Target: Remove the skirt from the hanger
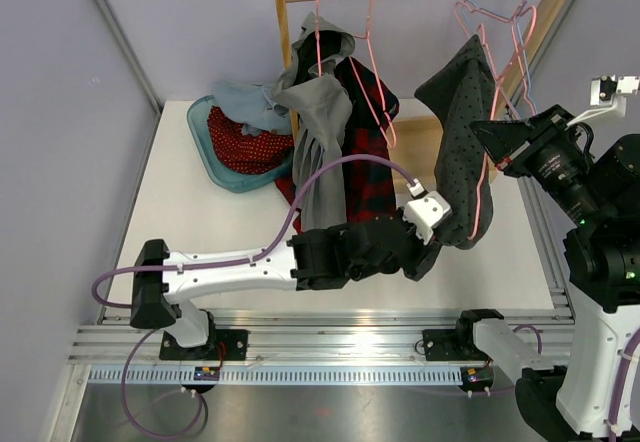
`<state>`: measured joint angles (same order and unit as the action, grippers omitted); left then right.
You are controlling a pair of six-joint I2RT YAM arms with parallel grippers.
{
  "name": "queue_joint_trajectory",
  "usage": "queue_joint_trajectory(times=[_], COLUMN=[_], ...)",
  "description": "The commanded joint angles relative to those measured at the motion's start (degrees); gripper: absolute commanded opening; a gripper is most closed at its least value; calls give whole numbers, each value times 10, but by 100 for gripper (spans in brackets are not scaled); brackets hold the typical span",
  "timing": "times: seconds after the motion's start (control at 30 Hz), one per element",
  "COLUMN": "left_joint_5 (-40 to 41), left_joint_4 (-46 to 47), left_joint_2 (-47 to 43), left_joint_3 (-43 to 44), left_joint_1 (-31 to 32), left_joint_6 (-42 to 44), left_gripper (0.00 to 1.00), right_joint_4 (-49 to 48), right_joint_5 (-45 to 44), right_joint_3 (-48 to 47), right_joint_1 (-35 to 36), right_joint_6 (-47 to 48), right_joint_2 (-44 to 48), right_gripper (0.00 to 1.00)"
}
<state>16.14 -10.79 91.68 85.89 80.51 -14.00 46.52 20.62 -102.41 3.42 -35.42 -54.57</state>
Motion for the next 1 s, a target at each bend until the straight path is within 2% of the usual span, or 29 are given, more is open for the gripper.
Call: queue_joint_trajectory(times=[0.0, 0.17, 0.23, 0.33, 0.5, 0.63, 0.77, 0.97], left_joint_5=[28, 66, 79, 133, 232, 265, 261, 259], left_joint_4=[36, 51, 50, 19, -92, -145, -127, -89], left_joint_2=[-32, -87, -98, -112, -106, -104, -109, -95], left_joint_3=[-67, -223, -287, -332, -321, -317, -349, -380], left_joint_1=[17, 57, 87, 147, 248, 279, 287, 288], left_joint_6=[-30, -122, -152, -207, -295, -352, -390, -394], left_gripper=[0, 0, 0, 0, 0, 0, 0, 0], right_joint_4=[-39, -42, -42, -43, -62, -100, -149, -181], right_joint_5=[-1, -14, -22, -29, -34, -24, -23, -23], right_joint_3=[-34, -59, -77, -103, -114, -98, -101, -164], right_joint_1=[-1, -1, -1, -1, -1, -1, -1, -1], right_joint_6=[8, 19, 25, 31, 37, 33, 33, 21], right_joint_2=[-5, -20, -32, -52, -85, -113, -158, -260], right_gripper=[0, 0, 0, 0, 0, 0, 0, 0])
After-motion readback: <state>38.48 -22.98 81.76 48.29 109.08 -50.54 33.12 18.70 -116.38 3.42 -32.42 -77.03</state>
